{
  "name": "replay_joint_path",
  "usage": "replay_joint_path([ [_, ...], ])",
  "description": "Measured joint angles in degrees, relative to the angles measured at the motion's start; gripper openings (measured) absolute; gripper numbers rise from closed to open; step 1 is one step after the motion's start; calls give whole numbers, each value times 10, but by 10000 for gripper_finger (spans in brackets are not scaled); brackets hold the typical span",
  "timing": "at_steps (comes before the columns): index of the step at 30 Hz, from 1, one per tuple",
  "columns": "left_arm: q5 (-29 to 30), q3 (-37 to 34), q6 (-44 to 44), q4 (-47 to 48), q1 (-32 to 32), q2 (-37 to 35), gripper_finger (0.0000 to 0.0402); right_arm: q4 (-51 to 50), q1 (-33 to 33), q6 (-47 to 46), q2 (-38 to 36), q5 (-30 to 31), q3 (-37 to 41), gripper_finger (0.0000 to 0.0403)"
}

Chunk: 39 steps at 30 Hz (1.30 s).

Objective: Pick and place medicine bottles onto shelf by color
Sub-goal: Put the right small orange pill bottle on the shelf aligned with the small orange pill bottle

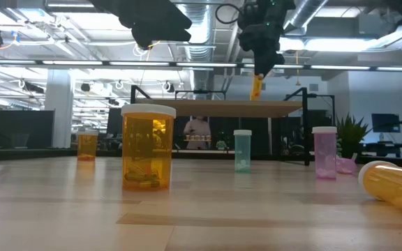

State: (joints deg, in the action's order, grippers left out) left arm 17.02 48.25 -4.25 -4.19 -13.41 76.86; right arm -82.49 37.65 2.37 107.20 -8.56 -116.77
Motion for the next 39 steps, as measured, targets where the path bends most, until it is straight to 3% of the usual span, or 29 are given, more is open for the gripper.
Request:
replay_joint_path([
  [10,0,0,0,0,0,0,180,-7,0,-5,0,0,2,144],
  [19,2,0,0,3,0,0,180,10,2,-4,0,0,49,145],
  [39,2,0,0,5,0,0,180,36,8,-9,0,0,49,151],
])
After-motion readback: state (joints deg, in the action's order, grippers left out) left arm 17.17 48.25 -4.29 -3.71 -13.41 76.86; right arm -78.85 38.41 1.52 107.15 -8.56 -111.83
